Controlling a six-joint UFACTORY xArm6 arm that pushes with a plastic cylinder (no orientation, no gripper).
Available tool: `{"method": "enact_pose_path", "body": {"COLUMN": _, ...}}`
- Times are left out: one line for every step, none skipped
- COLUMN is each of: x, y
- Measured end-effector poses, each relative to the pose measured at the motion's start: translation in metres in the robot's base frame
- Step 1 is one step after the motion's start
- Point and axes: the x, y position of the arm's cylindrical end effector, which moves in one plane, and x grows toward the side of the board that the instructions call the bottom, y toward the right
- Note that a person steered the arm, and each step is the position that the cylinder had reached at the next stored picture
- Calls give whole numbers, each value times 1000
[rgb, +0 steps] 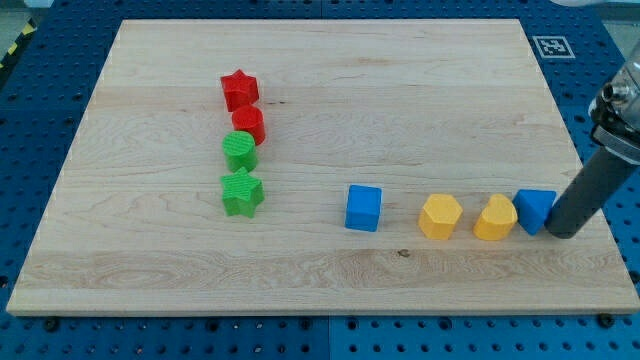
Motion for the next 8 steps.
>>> {"method": "enact_pose_path", "body": {"x": -18, "y": -3}}
{"method": "enact_pose_path", "body": {"x": -31, "y": -3}}
{"method": "enact_pose_path", "body": {"x": -29, "y": -3}}
{"method": "enact_pose_path", "body": {"x": 1, "y": 4}}
{"method": "enact_pose_path", "body": {"x": 6, "y": 4}}
{"method": "enact_pose_path", "body": {"x": -13, "y": 3}}
{"method": "enact_pose_path", "body": {"x": -27, "y": 3}}
{"method": "enact_pose_path", "body": {"x": -25, "y": 3}}
